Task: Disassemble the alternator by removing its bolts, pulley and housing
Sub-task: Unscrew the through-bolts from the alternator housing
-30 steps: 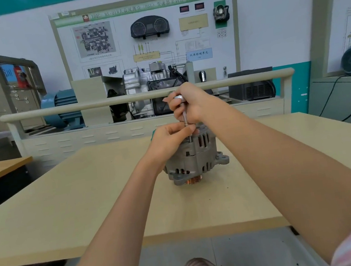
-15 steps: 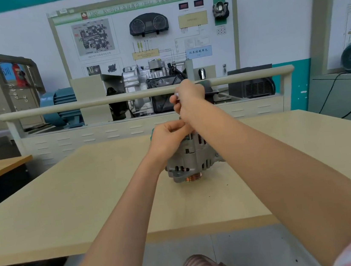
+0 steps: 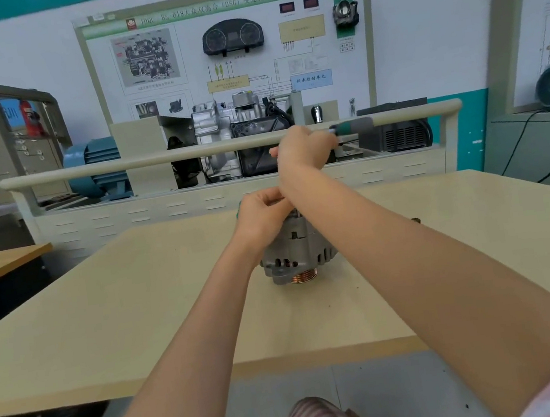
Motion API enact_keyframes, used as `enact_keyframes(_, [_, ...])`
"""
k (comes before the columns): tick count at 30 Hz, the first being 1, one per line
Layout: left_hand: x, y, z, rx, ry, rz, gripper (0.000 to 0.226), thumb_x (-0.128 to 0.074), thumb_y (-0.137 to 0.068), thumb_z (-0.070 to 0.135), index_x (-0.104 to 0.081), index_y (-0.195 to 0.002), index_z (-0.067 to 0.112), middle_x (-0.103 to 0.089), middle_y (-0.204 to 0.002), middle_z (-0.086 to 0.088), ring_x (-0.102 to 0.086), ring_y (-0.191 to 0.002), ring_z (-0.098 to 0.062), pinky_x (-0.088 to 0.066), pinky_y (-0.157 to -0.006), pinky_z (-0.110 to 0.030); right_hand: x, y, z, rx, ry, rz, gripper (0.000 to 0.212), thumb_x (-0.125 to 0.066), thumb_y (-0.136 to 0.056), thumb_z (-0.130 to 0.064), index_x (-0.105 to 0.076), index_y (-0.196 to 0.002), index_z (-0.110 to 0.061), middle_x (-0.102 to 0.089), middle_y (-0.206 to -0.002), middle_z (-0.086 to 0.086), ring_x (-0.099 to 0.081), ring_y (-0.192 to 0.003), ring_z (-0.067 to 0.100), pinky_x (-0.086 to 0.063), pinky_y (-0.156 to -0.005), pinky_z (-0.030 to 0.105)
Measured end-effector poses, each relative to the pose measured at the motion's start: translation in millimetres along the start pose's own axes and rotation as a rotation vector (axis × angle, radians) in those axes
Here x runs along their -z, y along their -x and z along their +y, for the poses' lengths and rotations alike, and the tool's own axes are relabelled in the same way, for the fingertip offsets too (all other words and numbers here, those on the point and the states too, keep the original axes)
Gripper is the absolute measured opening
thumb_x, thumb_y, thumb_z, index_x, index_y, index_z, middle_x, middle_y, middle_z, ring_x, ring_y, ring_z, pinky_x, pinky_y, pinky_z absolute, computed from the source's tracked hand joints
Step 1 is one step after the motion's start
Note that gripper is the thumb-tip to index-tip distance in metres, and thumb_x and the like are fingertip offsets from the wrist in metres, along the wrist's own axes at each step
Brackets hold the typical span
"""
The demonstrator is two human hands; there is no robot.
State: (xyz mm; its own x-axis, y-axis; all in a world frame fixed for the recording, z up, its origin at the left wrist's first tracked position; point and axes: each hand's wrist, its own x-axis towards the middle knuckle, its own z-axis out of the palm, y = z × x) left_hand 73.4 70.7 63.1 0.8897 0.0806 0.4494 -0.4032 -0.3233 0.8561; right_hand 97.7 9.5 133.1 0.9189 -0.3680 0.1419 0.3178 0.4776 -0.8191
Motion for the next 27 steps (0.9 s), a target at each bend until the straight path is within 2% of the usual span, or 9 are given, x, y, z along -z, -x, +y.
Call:
enact_keyframes(2, [1, 1, 1, -0.019, 0.033, -0.032, 0.023, -0.064, -0.087, 0.015, -0.07, -0.069, 0.027, -0.07, -0.063, 0.014, -0.064, -0.061, 0.002, -0.05, -0.06, -0.015, -1, -4, -7, -0.146, 0.111, -0.151, 0.005, -0.034, -0.095, -0.007, -0.039, -0.095, -0.009, -0.05, -0.06, 0.004, -0.043, -0.035, 0.008, -0.026, -0.027, 0.015])
enact_keyframes(5, [3, 1, 1, -0.005, 0.049, -0.084, 0.014, -0.066, -0.087, 0.024, -0.074, -0.076, 0.021, -0.074, -0.073, 0.008, -0.065, -0.066, 0.0, -0.048, -0.06, -0.012, 4, -16, -17, -0.418, 0.189, -0.519, 0.024, -0.029, -0.094, -0.009, -0.05, -0.082, -0.011, -0.039, -0.037, -0.007, -0.029, -0.025, 0.003, -0.018, -0.028, 0.015])
enact_keyframes(8, [5, -1, 1, 0.025, 0.017, -0.125, 0.014, -0.067, -0.086, 0.027, -0.076, -0.083, 0.018, -0.075, -0.081, 0.003, -0.066, -0.072, -0.005, -0.048, -0.065, -0.015, 11, -20, -21, -0.506, 0.193, -0.706, 0.028, -0.031, -0.093, -0.005, -0.055, -0.102, 0.004, -0.038, -0.038, -0.011, -0.028, -0.027, 0.002, -0.017, -0.033, 0.012])
enact_keyframes(11, [3, 1, 2, 0.023, 0.038, -0.101, 0.011, -0.068, -0.086, 0.026, -0.075, -0.081, 0.018, -0.075, -0.079, 0.003, -0.066, -0.071, -0.005, -0.048, -0.066, -0.016, 14, -19, -21, -0.518, 0.092, -0.677, 0.028, -0.029, -0.095, -0.007, -0.052, -0.109, -0.001, -0.038, -0.04, -0.01, -0.029, -0.028, 0.002, -0.017, -0.032, 0.012])
enact_keyframes(14, [1, 1, 1, 0.011, 0.003, -0.041, 0.016, -0.066, -0.087, 0.022, -0.073, -0.074, 0.028, -0.073, -0.075, 0.007, -0.065, -0.074, -0.008, -0.049, -0.068, -0.021, 8, -8, -11, -0.275, -0.009, -0.263, 0.017, -0.032, -0.095, -0.007, -0.049, -0.092, -0.011, -0.049, -0.058, 0.0, -0.043, -0.037, 0.008, -0.026, -0.03, 0.015])
enact_keyframes(17, [0, 1, 1, 0.011, -0.048, 0.001, 0.032, -0.062, -0.087, 0.014, -0.068, -0.061, 0.031, -0.067, -0.059, 0.015, -0.062, -0.066, -0.006, -0.046, -0.062, -0.023, 0, 0, -1, 0.022, -0.018, 0.052, 0.024, -0.038, -0.096, -0.004, -0.035, -0.118, -0.009, -0.049, -0.075, 0.001, -0.055, -0.057, 0.017, -0.04, -0.036, 0.016])
enact_keyframes(20, [1, 2, 1, 0.003, 0.011, -0.013, 0.021, -0.065, -0.086, 0.019, -0.072, -0.07, 0.029, -0.07, -0.064, 0.013, -0.064, -0.064, -0.001, -0.048, -0.06, -0.015, -3, -4, -9, -0.182, 0.123, -0.16, 0.013, -0.034, -0.094, -0.007, -0.047, -0.095, -0.006, -0.048, -0.064, 0.004, -0.043, -0.038, 0.01, -0.025, -0.027, 0.015])
enact_keyframes(22, [2, 2, 1, -0.001, 0.041, -0.049, 0.012, -0.067, -0.085, 0.025, -0.074, -0.076, 0.024, -0.073, -0.071, 0.009, -0.064, -0.065, 0.002, -0.046, -0.057, -0.009, 0, -11, -16, -0.354, 0.199, -0.37, 0.025, -0.03, -0.094, -0.01, -0.044, -0.074, -0.01, -0.04, -0.047, -0.001, -0.03, -0.026, 0.006, -0.019, -0.029, 0.013])
enact_keyframes(27, [4, 0, 1, 0.024, 0.068, -0.117, 0.012, -0.068, -0.086, 0.024, -0.075, -0.081, 0.015, -0.075, -0.078, 0.004, -0.066, -0.066, -0.001, -0.046, -0.055, -0.009, 6, -18, -22, -0.497, 0.252, -0.625, 0.027, -0.032, -0.093, -0.009, -0.05, -0.074, -0.007, -0.036, -0.039, -0.008, -0.025, -0.026, 0.004, -0.02, -0.03, 0.014])
